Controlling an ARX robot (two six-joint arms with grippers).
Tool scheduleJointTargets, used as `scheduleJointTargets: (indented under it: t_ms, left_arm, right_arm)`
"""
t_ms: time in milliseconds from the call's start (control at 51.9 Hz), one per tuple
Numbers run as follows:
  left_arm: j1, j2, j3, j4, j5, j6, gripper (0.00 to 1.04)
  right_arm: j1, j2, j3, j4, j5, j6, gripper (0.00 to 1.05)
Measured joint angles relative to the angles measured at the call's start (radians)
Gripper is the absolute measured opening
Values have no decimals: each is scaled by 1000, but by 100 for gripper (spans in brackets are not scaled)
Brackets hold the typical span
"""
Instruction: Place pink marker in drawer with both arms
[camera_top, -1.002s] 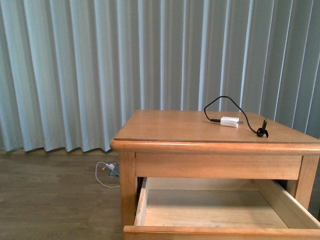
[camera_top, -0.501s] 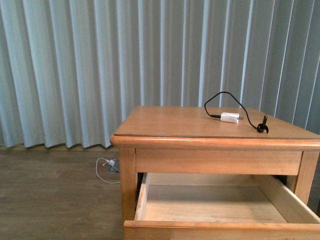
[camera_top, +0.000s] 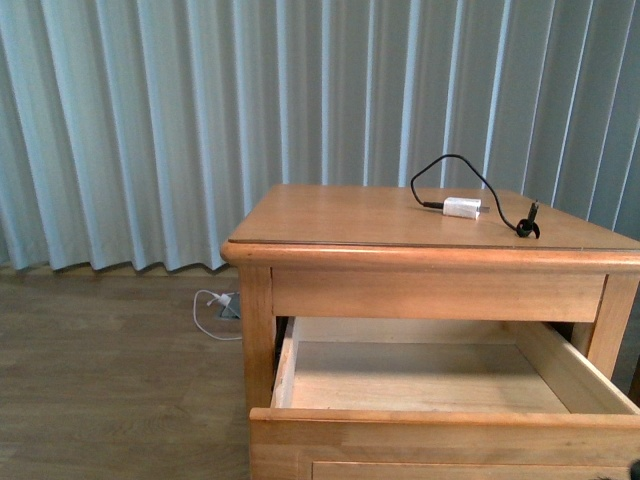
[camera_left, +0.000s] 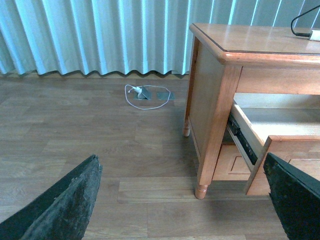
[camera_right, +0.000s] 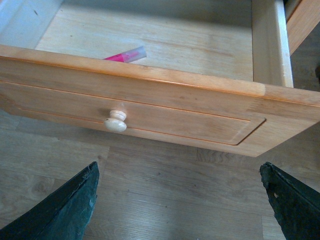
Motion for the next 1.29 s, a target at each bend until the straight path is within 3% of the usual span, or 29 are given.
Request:
scheduleJointTargets:
  t_ms: [270, 752, 1291]
  left_arm:
    - [0, 0, 0, 0, 0, 0, 99]
    - [0, 0, 0, 0, 0, 0, 99]
    - [0, 0, 0, 0, 0, 0, 99]
  right_arm:
    - [-2, 371, 163, 120, 19, 89, 96]
    - [-11, 697, 432, 352, 102, 160, 96]
    - [-3, 922, 711, 436, 166, 171, 96]
